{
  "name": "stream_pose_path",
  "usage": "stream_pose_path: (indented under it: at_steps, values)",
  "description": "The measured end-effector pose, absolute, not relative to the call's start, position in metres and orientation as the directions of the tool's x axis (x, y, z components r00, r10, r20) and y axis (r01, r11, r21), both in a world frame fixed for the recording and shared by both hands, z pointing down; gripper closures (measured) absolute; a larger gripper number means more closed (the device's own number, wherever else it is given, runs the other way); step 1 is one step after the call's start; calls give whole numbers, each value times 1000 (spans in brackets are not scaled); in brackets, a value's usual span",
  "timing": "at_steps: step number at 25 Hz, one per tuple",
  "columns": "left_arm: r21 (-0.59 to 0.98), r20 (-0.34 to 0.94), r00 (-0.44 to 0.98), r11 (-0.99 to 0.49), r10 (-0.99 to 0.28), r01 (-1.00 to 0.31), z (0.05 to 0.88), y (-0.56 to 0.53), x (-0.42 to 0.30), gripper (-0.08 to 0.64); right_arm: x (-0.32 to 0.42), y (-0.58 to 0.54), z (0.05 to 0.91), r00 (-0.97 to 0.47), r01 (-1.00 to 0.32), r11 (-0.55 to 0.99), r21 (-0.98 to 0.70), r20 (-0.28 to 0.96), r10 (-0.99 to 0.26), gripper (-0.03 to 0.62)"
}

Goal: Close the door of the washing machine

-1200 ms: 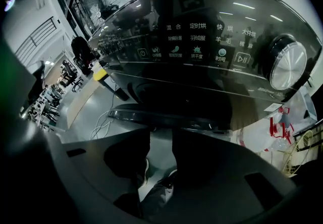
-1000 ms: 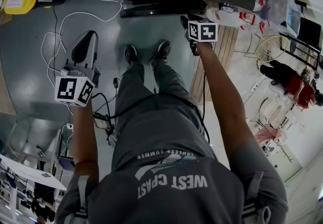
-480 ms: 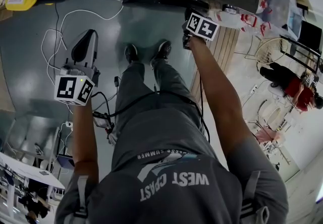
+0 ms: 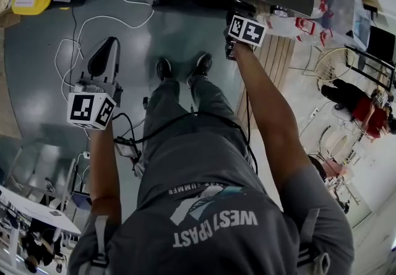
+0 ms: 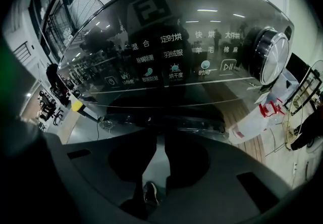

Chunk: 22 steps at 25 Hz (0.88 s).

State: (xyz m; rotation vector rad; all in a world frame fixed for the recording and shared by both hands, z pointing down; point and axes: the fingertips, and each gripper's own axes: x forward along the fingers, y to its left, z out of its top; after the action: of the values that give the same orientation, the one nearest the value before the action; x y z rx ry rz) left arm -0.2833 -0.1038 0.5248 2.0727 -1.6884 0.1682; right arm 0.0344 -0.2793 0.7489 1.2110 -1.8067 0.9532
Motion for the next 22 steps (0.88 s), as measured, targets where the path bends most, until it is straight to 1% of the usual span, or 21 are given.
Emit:
stream_pose_path:
  at_steps: [6,12,16,19,22]
  values:
    - [251,346,233,-149,-909,-956,503,-103,-272,528,38,-281,747,-293,-938,285,-196,888,-355,522]
    - [227,320,216,-146,-923,-963,477,-98,-271,528,26,-290,704,-361,-910,351,-221,840,-405,528]
    - [210,304,209,-149,-929,-966,460,-93,-273,528,8,-292,655,-452,-862,444,-246,768,-453,528]
    - [198,290,209,-155,-934,-968,446,-92,-274,528,-8,-289,608,-545,-810,518,-275,680,-491,528]
    - [183,272,214,-168,-938,-969,431,-91,-275,528,-15,-284,553,-599,-774,578,-258,592,-538,532]
